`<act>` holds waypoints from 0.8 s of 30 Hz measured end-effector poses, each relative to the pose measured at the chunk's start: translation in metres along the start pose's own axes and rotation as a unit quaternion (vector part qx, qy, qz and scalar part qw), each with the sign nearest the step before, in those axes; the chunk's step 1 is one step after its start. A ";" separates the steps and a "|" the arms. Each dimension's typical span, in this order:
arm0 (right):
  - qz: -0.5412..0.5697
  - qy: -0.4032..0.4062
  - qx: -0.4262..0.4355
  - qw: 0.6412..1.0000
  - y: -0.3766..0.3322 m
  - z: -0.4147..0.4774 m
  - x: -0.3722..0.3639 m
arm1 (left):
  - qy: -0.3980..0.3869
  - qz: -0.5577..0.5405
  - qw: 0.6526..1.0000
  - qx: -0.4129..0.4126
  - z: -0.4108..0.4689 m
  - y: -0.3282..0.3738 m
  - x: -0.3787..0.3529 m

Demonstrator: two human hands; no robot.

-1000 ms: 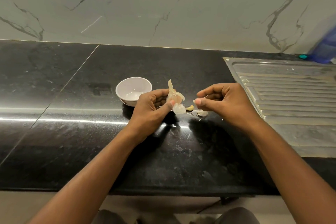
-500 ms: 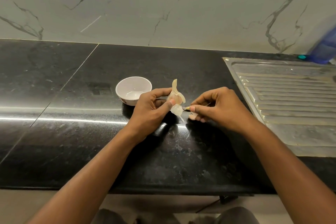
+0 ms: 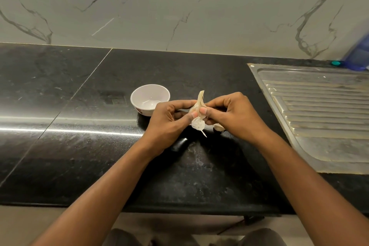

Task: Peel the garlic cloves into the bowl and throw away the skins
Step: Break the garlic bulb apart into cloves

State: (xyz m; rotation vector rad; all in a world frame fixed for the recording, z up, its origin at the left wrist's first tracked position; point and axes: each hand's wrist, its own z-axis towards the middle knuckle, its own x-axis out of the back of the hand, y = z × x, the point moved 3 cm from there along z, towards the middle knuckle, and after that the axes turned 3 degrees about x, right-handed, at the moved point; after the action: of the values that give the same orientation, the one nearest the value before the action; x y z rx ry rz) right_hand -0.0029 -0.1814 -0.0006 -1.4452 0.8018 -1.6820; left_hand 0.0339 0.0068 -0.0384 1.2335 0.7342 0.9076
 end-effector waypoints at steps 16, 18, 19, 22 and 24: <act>-0.031 0.030 0.001 0.999 -0.007 -0.005 -0.008 | 0.009 -0.011 1.000 -0.006 0.001 0.000 0.003; -0.013 0.009 -0.015 1.000 -0.009 -0.004 -0.002 | 0.002 0.006 1.000 -0.011 0.000 0.000 0.001; -0.016 -0.002 -0.017 1.000 -0.011 -0.004 0.000 | -0.001 0.012 1.000 -0.012 0.000 0.000 0.001; -0.074 0.007 -0.004 0.997 -0.015 -0.002 -0.002 | 0.004 0.026 1.000 -0.016 0.001 -0.001 0.001; -0.098 0.041 0.003 0.994 -0.013 -0.001 -0.008 | 0.012 0.033 0.999 -0.020 0.001 -0.002 0.002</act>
State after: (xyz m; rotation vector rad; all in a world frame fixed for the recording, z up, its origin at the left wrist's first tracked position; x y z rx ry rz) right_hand -0.0052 -0.1679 0.0065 -1.4991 0.7174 -1.8996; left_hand 0.0363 0.0080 -0.0402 1.2188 0.6940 0.9872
